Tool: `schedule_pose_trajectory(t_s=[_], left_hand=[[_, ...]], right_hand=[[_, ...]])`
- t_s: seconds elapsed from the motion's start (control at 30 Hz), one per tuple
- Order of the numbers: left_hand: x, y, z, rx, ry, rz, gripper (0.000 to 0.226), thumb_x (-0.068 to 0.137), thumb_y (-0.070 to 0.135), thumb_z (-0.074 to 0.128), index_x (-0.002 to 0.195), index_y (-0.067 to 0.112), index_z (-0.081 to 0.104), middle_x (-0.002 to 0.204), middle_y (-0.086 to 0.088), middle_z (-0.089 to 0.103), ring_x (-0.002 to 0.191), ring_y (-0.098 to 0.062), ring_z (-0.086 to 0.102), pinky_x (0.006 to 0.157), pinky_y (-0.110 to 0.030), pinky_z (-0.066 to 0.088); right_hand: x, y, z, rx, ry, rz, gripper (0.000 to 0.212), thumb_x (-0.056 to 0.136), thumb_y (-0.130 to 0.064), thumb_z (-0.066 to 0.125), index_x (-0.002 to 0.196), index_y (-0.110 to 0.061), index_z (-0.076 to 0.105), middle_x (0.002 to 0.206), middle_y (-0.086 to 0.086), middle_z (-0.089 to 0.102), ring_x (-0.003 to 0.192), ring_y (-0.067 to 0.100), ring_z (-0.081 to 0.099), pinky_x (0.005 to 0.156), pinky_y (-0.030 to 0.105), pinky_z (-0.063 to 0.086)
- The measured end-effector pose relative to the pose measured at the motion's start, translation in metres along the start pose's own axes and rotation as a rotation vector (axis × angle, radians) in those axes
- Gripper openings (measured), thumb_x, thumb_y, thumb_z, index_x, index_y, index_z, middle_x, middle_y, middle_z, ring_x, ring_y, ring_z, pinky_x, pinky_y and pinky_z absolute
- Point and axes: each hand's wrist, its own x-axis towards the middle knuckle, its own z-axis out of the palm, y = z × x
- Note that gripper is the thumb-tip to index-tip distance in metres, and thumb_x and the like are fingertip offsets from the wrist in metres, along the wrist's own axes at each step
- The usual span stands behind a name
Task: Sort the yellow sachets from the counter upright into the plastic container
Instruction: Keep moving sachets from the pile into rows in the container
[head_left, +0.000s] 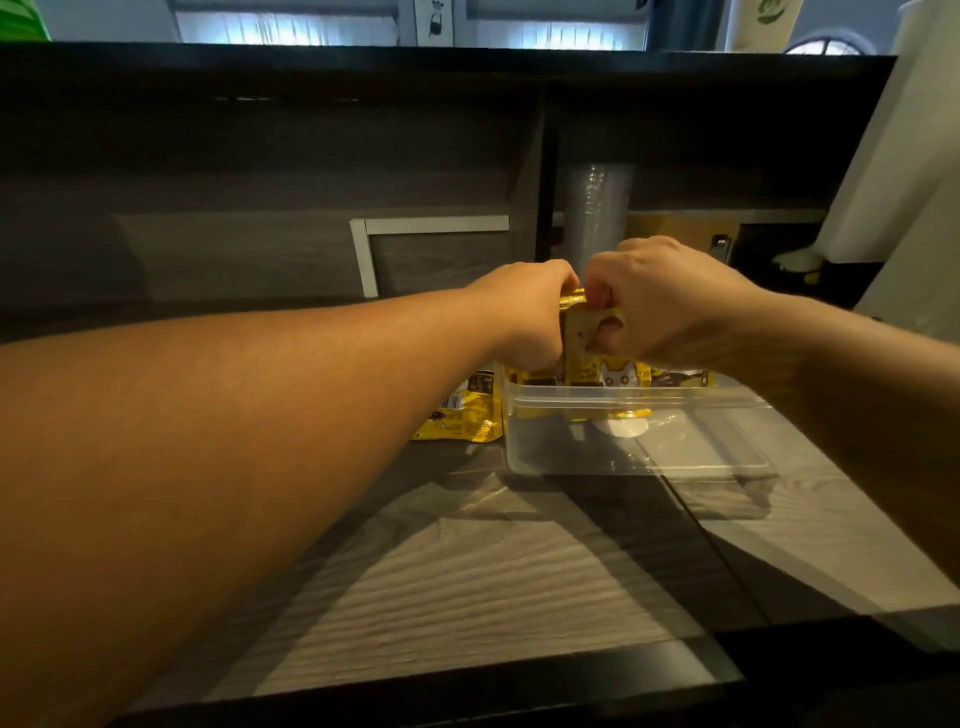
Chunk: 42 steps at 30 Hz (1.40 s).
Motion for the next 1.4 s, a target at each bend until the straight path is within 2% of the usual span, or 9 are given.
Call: schedule_pose_trajectory(t_s=[0.17,0.4,0.53,0.63,0.7,0.87,0.97,1.2,1.4], left_hand=[[-0.007,-0.001,0.002,-0.127,-0.004,-0.04,0.089,0.075,0.022,0.086,0.148,0.025,0.035,0.138,-0.001,0.05,0.123,-0.023,0.05,0.084,-0.029,0.047],[-0.006,0.003,0.001,-0.008,0.049,-0.072,0.073,0.077,0.025,0.081,0.138,0.025,0.041,0.121,-0.001,0.055,0.109,-0.022,0.056,0.086,-0.039,0.055],[-0.018,0.002,-0.009,-0.124,0.03,-0.064,0.09,0.072,0.033,0.086,0.147,0.027,0.035,0.131,0.0,0.053,0.116,-0.022,0.054,0.083,-0.032,0.051],[-0.035,-0.007,-0.02,-0.264,0.118,-0.094,0.082,0.081,0.023,0.078,0.15,0.028,0.034,0.144,-0.002,0.047,0.124,-0.021,0.05,0.086,-0.031,0.049],[-0.05,-0.018,-0.026,-0.314,0.193,-0.128,0.074,0.085,0.023,0.073,0.15,0.03,0.036,0.145,-0.002,0.047,0.115,-0.017,0.051,0.089,-0.032,0.05],[-0.095,-0.06,-0.038,-0.238,0.29,-0.202,0.061,0.088,0.025,0.071,0.143,0.031,0.045,0.14,0.002,0.05,0.102,-0.015,0.056,0.072,-0.026,0.047],[-0.123,-0.086,-0.046,-0.163,0.299,-0.275,0.056,0.087,0.023,0.072,0.138,0.032,0.049,0.137,0.003,0.052,0.109,-0.016,0.054,0.077,-0.029,0.045],[-0.183,-0.127,-0.047,0.108,0.245,-0.361,0.051,0.077,0.053,0.056,0.125,0.037,0.058,0.122,0.005,0.053,0.112,-0.019,0.051,0.093,-0.046,0.049],[-0.21,-0.144,-0.029,0.112,0.113,-0.338,0.072,0.07,0.057,0.047,0.139,0.035,0.05,0.131,0.008,0.046,0.122,-0.016,0.044,0.101,-0.046,0.045]], right_hand=[[-0.001,-0.001,0.0,-0.015,-0.023,0.027,0.049,0.074,-0.035,0.08,0.109,-0.028,0.047,0.104,0.001,0.049,0.092,0.018,0.045,0.072,0.029,0.046],[-0.006,-0.007,-0.004,-0.031,-0.084,0.032,0.093,0.066,-0.044,0.086,0.14,-0.034,0.03,0.133,0.006,0.044,0.123,0.03,0.044,0.095,0.047,0.049],[-0.003,-0.01,-0.012,0.062,-0.072,0.033,0.085,0.068,-0.041,0.084,0.138,-0.033,0.037,0.129,0.006,0.048,0.115,0.027,0.049,0.091,0.038,0.049],[-0.001,-0.018,-0.021,0.101,-0.01,0.033,0.075,0.076,-0.042,0.078,0.14,-0.027,0.041,0.133,0.007,0.05,0.114,0.025,0.051,0.084,0.028,0.041],[0.0,-0.032,-0.026,0.123,0.056,0.014,0.068,0.08,-0.041,0.074,0.14,-0.025,0.044,0.134,0.006,0.05,0.114,0.023,0.051,0.081,0.025,0.039],[0.004,-0.087,-0.035,0.223,0.114,-0.075,0.053,0.084,-0.034,0.07,0.132,-0.028,0.049,0.126,0.001,0.049,0.1,0.015,0.046,0.081,0.027,0.042],[0.009,-0.127,-0.029,0.28,0.12,-0.148,0.047,0.085,-0.032,0.068,0.13,-0.029,0.051,0.123,-0.001,0.05,0.102,0.014,0.047,0.082,0.025,0.042],[0.017,-0.201,0.013,0.374,-0.111,-0.204,0.05,0.085,-0.02,0.064,0.133,-0.03,0.05,0.128,0.0,0.051,0.119,0.022,0.049,0.094,0.034,0.047],[0.014,-0.215,0.034,0.399,-0.199,-0.267,0.068,0.085,-0.021,0.064,0.147,-0.032,0.037,0.147,-0.006,0.043,0.137,0.018,0.035,0.109,0.031,0.031]])
